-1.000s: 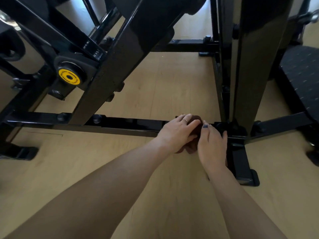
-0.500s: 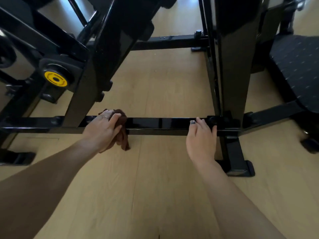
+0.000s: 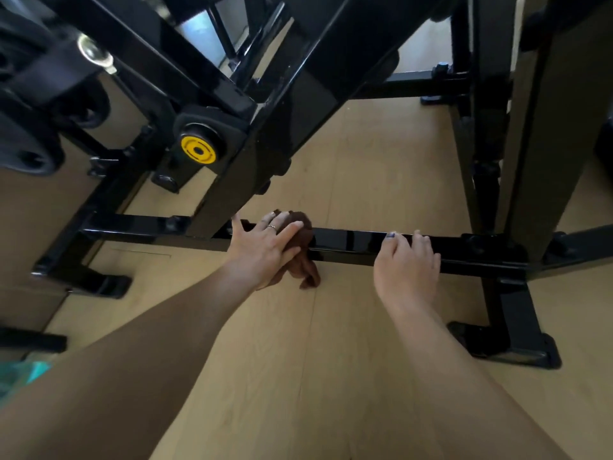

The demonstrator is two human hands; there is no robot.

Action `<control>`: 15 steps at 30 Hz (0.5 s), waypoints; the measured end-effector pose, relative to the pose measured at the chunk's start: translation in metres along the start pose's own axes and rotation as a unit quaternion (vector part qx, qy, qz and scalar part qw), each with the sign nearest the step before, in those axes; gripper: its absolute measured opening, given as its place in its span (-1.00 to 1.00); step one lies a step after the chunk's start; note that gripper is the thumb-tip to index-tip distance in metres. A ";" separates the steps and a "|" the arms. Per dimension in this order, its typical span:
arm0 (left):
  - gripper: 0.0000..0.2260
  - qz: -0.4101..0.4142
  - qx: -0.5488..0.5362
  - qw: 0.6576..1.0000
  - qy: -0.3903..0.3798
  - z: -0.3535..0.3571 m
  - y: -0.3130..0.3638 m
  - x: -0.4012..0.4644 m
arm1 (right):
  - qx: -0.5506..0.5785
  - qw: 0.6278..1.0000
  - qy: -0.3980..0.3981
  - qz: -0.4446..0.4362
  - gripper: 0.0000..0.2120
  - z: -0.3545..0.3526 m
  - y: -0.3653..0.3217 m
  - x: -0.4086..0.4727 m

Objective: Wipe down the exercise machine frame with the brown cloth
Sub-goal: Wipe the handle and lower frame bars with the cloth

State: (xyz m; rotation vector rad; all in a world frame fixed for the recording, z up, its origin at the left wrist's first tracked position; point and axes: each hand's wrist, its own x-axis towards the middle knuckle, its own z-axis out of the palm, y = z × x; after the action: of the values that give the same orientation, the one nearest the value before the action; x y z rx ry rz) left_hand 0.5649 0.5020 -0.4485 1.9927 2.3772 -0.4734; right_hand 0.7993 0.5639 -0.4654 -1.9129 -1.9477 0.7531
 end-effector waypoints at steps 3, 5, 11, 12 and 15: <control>-0.58 -0.025 -0.080 0.996 -0.016 0.004 0.000 -0.001 | -0.013 1.000 0.009 -0.001 -0.50 0.004 0.003 -0.003; -0.59 -0.034 -0.110 0.993 -0.021 0.006 0.001 0.000 | -0.018 1.000 0.011 -0.007 -0.49 0.006 0.006 -0.004; -0.61 -0.028 -0.096 0.995 0.005 0.012 0.001 0.002 | -0.014 1.000 0.019 -0.012 -0.50 0.006 0.009 -0.003; -0.61 -0.027 -0.085 0.996 0.012 0.012 0.001 0.003 | -0.012 1.000 0.018 -0.014 -0.51 0.006 0.010 -0.003; -0.62 -0.023 -0.080 0.996 0.014 0.012 0.000 0.004 | -0.013 0.999 0.018 -0.024 -0.51 0.006 0.014 -0.004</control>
State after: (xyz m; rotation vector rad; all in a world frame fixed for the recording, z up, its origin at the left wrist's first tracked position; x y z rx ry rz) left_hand 0.5618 0.5032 -0.4606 1.8930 2.3959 -0.2485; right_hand 0.8077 0.5584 -0.4778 -1.8742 -1.9838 0.6776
